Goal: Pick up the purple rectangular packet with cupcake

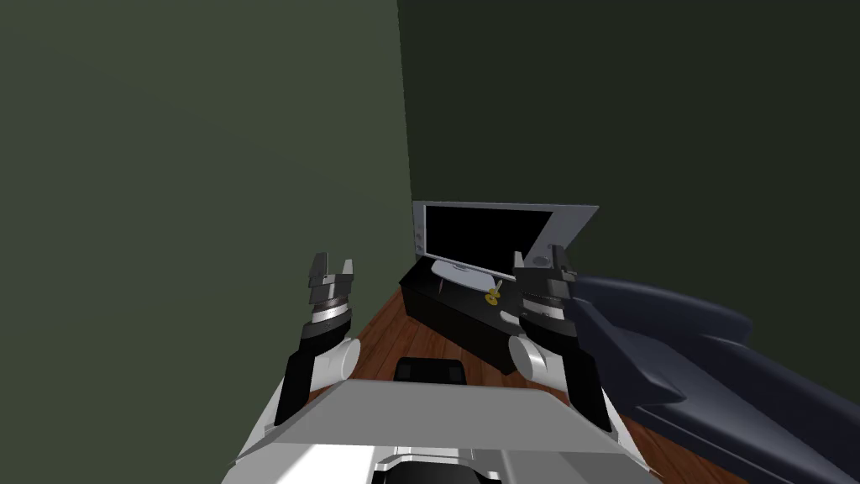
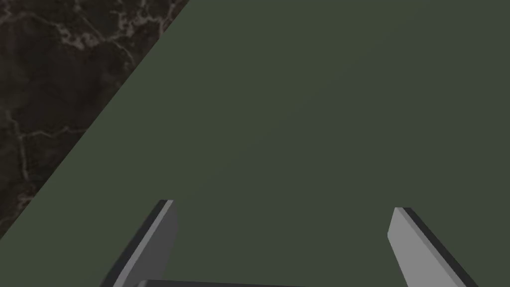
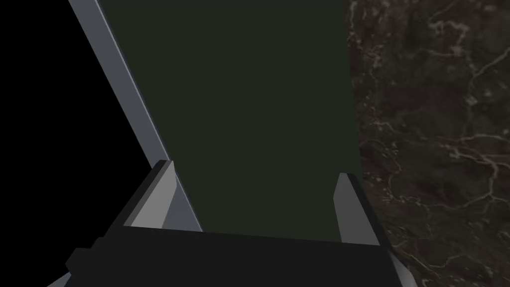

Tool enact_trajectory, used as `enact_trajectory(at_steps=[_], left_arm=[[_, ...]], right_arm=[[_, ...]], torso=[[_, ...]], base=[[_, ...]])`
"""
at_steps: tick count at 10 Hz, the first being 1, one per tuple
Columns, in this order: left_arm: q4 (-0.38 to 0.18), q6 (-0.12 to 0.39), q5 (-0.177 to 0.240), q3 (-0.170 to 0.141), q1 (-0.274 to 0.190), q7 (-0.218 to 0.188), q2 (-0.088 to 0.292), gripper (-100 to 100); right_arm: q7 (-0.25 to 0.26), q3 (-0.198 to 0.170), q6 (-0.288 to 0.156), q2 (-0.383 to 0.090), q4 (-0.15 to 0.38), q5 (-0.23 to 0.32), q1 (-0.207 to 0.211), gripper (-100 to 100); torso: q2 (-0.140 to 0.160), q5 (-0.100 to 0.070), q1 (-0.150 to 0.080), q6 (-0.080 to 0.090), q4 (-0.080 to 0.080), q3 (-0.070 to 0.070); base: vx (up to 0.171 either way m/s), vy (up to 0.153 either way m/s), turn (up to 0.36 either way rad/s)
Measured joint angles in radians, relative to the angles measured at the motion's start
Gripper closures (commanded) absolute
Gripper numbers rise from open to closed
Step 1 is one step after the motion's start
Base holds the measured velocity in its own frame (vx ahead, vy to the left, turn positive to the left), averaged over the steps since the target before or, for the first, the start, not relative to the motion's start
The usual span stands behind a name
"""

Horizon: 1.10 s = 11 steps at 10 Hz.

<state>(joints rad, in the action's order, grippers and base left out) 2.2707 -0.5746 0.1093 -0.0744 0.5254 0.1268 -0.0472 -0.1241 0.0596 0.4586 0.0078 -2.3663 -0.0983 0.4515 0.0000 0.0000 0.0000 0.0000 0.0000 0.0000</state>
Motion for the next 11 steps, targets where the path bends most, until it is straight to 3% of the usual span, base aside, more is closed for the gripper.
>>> enact_trajectory(at_steps=[3, 5, 11], left_arm=[[0.0, 0.0, 0.0, 0.0, 0.0, 0.0, 0.0, 0], [0.0, 0.0, 0.0, 0.0, 0.0, 0.0, 0.0, 0], [0.0, 0.0, 0.0, 0.0, 0.0, 0.0, 0.0, 0]], right_arm=[[-0.047, 0.013, -0.041, -0.074, 0.024, -0.008, -0.01, -100], [-0.1, 0.023, -0.098, -0.113, 0.045, -0.015, -0.02, -100], [-0.236, 0.054, -0.209, -0.161, 0.08, -0.039, -0.016, -100]], torso=[[-0.001, 0.0, 0.0, 0.0, 0.0, -0.001], [-0.002, 0.0, 0.001, 0.0, -0.001, -0.001], [-0.002, 0.0, 0.001, 0.0, 0.0, -0.001]], base=[[0.018, 0.012, 0.104], [0.025, 0.015, 0.098], [0.019, 0.013, 0.091]])
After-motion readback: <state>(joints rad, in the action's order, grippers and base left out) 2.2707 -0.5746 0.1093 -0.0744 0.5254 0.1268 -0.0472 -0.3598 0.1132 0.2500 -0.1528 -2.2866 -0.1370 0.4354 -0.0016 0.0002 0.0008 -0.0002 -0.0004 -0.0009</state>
